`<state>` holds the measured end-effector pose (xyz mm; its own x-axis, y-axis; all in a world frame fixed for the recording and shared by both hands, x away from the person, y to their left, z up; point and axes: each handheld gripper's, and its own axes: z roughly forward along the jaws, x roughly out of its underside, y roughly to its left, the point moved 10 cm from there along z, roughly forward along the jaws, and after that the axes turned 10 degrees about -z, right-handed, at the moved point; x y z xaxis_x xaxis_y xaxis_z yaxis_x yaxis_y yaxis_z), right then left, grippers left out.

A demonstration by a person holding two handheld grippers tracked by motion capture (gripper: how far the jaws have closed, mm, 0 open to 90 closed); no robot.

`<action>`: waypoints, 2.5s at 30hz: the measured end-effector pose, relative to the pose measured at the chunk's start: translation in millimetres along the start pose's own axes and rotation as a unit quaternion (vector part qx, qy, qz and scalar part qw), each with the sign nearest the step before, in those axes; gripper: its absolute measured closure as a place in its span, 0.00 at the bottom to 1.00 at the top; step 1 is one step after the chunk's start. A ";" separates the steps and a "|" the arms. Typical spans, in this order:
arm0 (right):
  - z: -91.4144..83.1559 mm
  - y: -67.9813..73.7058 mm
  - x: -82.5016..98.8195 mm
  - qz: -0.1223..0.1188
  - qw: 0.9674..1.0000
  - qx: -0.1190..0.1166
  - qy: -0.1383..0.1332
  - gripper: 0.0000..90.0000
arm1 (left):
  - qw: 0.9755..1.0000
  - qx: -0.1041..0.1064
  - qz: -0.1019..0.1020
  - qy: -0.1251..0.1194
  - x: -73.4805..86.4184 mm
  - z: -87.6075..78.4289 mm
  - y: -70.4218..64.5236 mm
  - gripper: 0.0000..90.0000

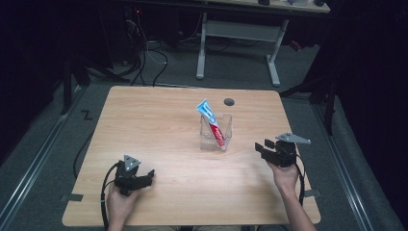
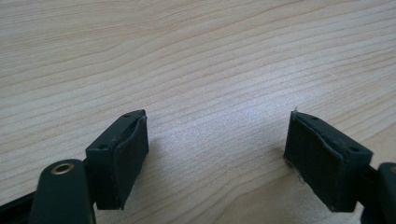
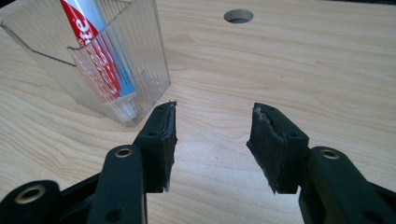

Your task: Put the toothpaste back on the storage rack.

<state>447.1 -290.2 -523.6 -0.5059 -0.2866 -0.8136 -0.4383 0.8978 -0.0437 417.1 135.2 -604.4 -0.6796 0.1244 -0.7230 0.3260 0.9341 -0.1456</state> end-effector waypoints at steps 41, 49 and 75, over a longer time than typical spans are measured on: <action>39.7 17.0 40.8 -0.039 0.997 0.008 0.065 0.56 | 1.000 0.000 0.000 0.000 0.0 0.0 0.0 0.24; 47.0 24.6 45.4 -0.059 0.995 0.010 0.078 0.55 | 1.000 0.000 0.000 0.000 0.0 0.0 0.0 0.24; 53.6 29.2 52.9 -0.055 0.996 0.014 0.068 0.50 | 1.000 0.000 0.000 0.001 0.1 -0.2 0.1 0.24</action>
<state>447.4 -261.2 -599.0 -0.5521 -0.4254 -0.7171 -0.4766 0.8667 -0.1472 416.9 135.3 -604.4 -0.6805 0.1242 -0.7221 0.3259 0.9340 -0.1465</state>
